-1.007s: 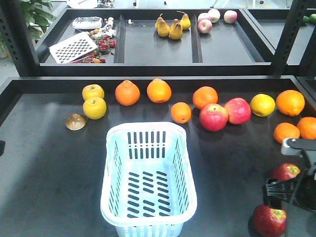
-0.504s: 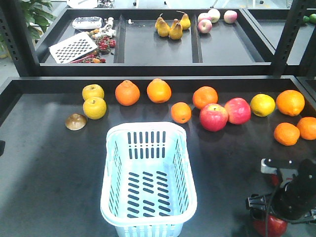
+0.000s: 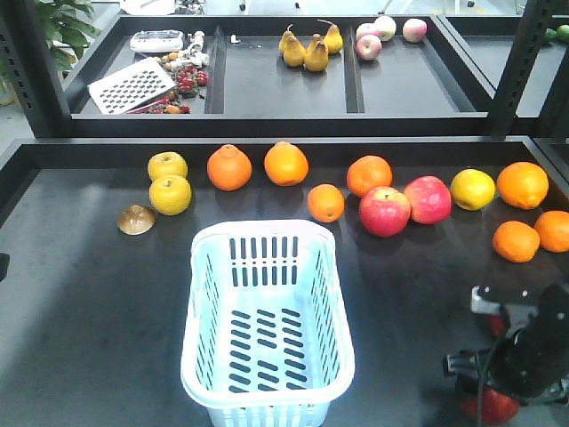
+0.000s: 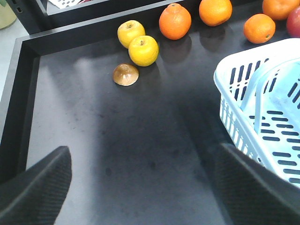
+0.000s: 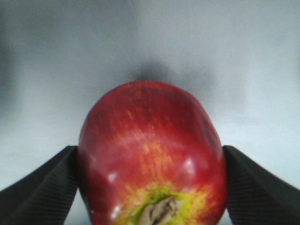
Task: Pick three apples into basket with both arms
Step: 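Move the right gripper down onto the red apple nearest the robot and close, then carry the red apple over the basket and release it inside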
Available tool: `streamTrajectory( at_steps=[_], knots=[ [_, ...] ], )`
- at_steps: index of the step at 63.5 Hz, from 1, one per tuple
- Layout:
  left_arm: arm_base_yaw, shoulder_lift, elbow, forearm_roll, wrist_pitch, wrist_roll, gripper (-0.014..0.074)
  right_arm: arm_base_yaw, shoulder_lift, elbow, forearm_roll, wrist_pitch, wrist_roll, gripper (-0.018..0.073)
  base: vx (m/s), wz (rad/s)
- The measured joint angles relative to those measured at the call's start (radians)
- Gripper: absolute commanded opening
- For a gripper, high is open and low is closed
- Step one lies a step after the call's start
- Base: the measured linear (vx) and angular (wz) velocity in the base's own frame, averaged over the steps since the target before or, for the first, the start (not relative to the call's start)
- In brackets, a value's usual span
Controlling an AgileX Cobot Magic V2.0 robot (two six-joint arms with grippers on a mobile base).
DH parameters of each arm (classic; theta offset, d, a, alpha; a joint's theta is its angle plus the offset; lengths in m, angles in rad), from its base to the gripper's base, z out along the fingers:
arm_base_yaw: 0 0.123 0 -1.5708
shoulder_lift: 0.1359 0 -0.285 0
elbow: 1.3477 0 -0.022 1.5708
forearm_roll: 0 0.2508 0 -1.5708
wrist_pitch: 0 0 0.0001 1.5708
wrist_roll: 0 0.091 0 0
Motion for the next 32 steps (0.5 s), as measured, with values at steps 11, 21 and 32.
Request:
streamTrajectory(
  at_steps=[11,21,32],
  knots=[
    [0.000,0.000,0.000,0.000,0.001,-0.001,0.0589,0.000,-0.227,0.000,0.058,0.080,-0.016,0.0234,0.00,0.00],
    [0.000,0.000,0.000,0.000,0.001,-0.001,0.0589,0.000,-0.465,0.000,0.198,0.173,-0.127,0.0239,0.00,0.00],
    [0.000,0.000,0.000,0.000,0.001,-0.001,0.0589,0.000,-0.657,0.002,0.483,0.225,-0.383,0.0241,0.00,0.00]
  ],
)
